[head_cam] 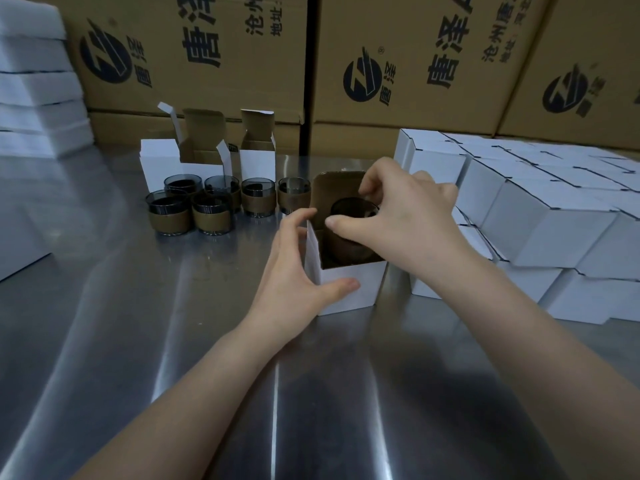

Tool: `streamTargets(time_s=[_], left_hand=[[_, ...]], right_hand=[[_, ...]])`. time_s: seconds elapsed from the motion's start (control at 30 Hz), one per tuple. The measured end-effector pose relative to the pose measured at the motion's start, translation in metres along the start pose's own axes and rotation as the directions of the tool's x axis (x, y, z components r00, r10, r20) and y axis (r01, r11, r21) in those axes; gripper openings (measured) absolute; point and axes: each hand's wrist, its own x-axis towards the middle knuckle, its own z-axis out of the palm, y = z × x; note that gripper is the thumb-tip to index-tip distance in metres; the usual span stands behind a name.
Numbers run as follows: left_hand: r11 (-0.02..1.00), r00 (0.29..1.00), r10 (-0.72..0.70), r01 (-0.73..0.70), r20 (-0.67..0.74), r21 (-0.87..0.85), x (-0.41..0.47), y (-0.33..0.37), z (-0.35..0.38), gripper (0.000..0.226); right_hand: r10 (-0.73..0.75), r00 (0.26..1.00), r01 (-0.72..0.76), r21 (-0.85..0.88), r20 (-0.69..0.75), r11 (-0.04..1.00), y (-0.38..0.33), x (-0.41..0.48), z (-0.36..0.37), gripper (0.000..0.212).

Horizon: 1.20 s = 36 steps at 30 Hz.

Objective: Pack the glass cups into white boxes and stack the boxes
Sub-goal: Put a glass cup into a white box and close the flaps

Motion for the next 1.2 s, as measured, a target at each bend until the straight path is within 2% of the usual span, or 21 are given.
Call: streamTargets(time_s=[0.43,0.63,0.87,1.07,1.13,1.2], left_hand=[[0.999,1.000,0.015,-0.014,0.019,-0.031,0.000,-0.002,0.003,0.096],[0.999,1.000,0.006,-0.006,0.028,-0.033,0.001,-0.001,0.003,0.096],[1.000,0.999,-0.002,0.003,0.032,-0.021,0.000,0.003,0.002,0.092],[1.000,0.999,-0.010,0.010,0.043,0.013,-0.001,0.003,0.002,0.092],[1.000,0.999,-0.009,0.008,0.048,0.023,-0.001,0.003,0.002,0.091],[0.999,0.998,-0.019,0.017,0.060,0.031,-0.002,0.004,0.000,0.088]], right_hand=[[0.042,0.983,-0.013,-0.164,0.176,0.986,-0.001,-0.001,0.021,0.039],[0.073,0.949,0.001,-0.233,0.306,0.972,-0.005,0.003,0.020,0.034],[0.070,0.933,0.028,-0.265,0.352,0.964,-0.008,0.004,0.017,0.031],[0.053,0.942,-0.003,-0.148,0.333,0.989,-0.002,-0.002,0.013,0.028],[0.042,0.951,-0.026,-0.055,0.306,0.998,0.001,-0.005,0.009,0.025],[0.031,0.975,-0.056,0.110,0.222,0.992,0.007,-0.008,0.006,0.018]])
